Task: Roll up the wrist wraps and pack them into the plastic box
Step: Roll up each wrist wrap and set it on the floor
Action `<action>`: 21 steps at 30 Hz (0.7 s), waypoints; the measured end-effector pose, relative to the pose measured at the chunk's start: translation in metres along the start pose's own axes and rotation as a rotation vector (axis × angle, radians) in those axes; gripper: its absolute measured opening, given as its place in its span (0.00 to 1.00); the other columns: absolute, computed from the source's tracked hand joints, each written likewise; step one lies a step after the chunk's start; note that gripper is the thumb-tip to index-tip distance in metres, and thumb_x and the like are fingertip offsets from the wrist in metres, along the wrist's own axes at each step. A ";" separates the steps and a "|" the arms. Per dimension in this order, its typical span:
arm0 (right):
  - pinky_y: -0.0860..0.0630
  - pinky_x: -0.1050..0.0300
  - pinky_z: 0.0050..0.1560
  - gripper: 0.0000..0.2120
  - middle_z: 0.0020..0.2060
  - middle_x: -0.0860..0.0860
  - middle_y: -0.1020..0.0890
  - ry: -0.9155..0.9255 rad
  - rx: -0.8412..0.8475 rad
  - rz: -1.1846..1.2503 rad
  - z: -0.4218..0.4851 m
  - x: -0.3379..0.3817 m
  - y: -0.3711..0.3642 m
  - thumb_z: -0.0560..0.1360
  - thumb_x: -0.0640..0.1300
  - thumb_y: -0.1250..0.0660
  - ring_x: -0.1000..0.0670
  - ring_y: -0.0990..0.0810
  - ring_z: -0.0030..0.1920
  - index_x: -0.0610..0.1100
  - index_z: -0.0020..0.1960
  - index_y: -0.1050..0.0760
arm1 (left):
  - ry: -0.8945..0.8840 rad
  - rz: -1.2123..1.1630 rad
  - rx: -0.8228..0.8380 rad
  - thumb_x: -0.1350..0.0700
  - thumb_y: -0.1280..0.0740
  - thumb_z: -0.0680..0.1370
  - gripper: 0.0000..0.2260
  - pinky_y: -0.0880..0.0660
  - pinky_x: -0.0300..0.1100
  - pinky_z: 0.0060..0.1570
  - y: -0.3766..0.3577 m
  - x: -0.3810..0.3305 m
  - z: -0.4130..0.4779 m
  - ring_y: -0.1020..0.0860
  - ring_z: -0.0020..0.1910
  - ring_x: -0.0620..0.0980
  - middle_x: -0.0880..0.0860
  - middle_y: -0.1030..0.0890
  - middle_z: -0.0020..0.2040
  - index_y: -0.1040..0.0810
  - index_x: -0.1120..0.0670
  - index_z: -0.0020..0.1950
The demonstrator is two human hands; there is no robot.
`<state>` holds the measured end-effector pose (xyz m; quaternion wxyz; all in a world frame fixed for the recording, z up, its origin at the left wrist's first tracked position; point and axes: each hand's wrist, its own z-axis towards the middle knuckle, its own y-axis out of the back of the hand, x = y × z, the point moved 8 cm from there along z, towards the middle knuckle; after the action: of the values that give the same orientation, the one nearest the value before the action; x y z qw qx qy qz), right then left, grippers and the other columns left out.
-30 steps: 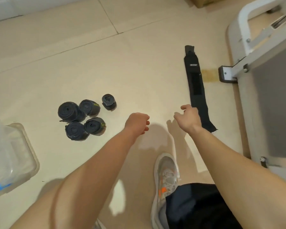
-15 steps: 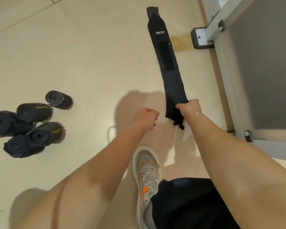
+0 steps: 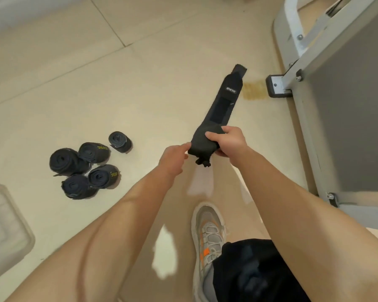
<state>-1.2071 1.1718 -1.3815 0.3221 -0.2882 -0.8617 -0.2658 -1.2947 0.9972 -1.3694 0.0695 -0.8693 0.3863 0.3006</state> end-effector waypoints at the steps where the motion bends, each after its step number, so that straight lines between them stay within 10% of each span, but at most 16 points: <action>1: 0.18 0.58 0.40 0.18 0.50 0.47 0.14 0.022 0.032 0.001 -0.012 0.016 -0.005 0.74 0.46 0.23 0.47 0.16 0.47 0.41 0.61 0.20 | -0.005 -0.059 0.003 0.44 0.36 0.83 0.12 0.25 0.52 0.64 0.008 -0.007 -0.009 0.22 0.60 0.54 0.54 0.19 0.59 0.24 0.51 0.59; 7: 0.24 0.60 0.33 0.08 0.38 0.45 0.17 0.111 0.134 0.058 -0.087 0.095 -0.026 0.73 0.44 0.23 0.48 0.20 0.34 0.41 0.46 0.20 | -0.197 -0.268 0.045 0.60 0.37 0.83 0.09 0.19 0.45 0.47 0.053 -0.060 -0.081 0.15 0.37 0.52 0.57 0.17 0.53 0.24 0.52 0.62; 14: 0.17 0.55 0.37 0.14 0.39 0.44 0.15 0.177 -0.021 0.204 -0.164 0.171 -0.018 0.67 0.43 0.17 0.45 0.16 0.37 0.40 0.38 0.21 | -0.520 -0.112 0.094 0.71 0.41 0.78 0.23 0.20 0.41 0.53 0.105 -0.121 -0.180 0.14 0.49 0.49 0.52 0.14 0.55 0.21 0.50 0.64; 21: 0.22 0.59 0.31 0.11 0.40 0.44 0.14 0.218 0.153 0.178 -0.247 0.225 -0.046 0.68 0.42 0.18 0.46 0.16 0.38 0.39 0.44 0.16 | -0.956 0.354 -0.339 0.54 0.21 0.72 0.21 0.31 0.30 0.53 0.153 -0.154 -0.260 0.27 0.55 0.40 0.44 0.28 0.55 0.20 0.36 0.59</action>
<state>-1.2798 1.0538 -1.0734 0.4570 -0.3075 -0.8104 -0.1995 -1.3621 0.8965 -1.0526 0.0445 -0.5559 0.3982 0.7283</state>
